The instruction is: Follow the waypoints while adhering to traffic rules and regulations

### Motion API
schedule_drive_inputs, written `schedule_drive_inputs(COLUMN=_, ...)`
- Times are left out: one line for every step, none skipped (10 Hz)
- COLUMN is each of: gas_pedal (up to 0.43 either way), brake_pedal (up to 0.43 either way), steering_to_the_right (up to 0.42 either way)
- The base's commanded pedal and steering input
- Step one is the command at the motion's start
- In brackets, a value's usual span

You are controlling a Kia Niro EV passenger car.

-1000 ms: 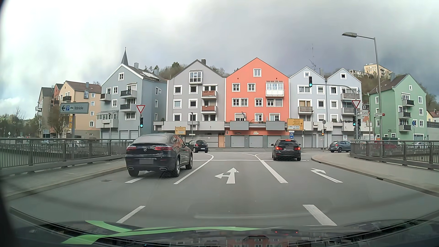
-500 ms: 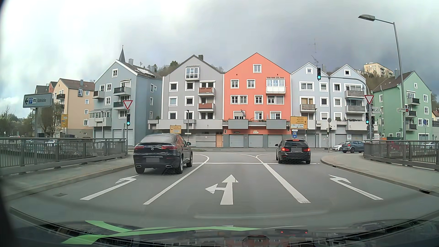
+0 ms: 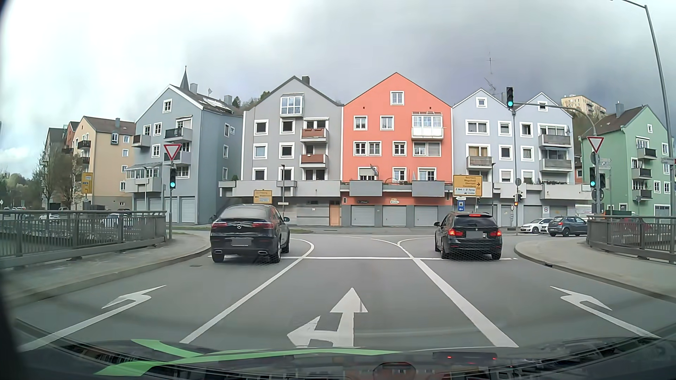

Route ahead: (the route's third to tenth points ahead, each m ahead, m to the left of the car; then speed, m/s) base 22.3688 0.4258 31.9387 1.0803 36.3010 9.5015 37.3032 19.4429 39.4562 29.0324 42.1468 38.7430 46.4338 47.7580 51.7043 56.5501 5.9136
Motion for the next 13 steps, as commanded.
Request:
schedule_drive_inputs(gas_pedal=0.087, brake_pedal=0.000, steering_to_the_right=0.002)
schedule_drive_inputs(gas_pedal=0.087, brake_pedal=0.000, steering_to_the_right=0.000)
schedule_drive_inputs(gas_pedal=0.087, brake_pedal=0.000, steering_to_the_right=-0.003)
schedule_drive_inputs(gas_pedal=0.087, brake_pedal=0.000, steering_to_the_right=-0.005)
schedule_drive_inputs(gas_pedal=0.087, brake_pedal=0.000, steering_to_the_right=-0.007)
schedule_drive_inputs(gas_pedal=0.087, brake_pedal=0.000, steering_to_the_right=-0.007)
schedule_drive_inputs(gas_pedal=0.087, brake_pedal=0.000, steering_to_the_right=-0.007)
schedule_drive_inputs(gas_pedal=0.087, brake_pedal=0.000, steering_to_the_right=-0.007)
schedule_drive_inputs(gas_pedal=0.087, brake_pedal=0.000, steering_to_the_right=-0.007)
schedule_drive_inputs(gas_pedal=0.087, brake_pedal=0.000, steering_to_the_right=-0.007)
schedule_drive_inputs(gas_pedal=0.087, brake_pedal=0.000, steering_to_the_right=-0.009)
schedule_drive_inputs(gas_pedal=0.087, brake_pedal=0.000, steering_to_the_right=-0.012)
schedule_drive_inputs(gas_pedal=0.087, brake_pedal=0.000, steering_to_the_right=-0.015)
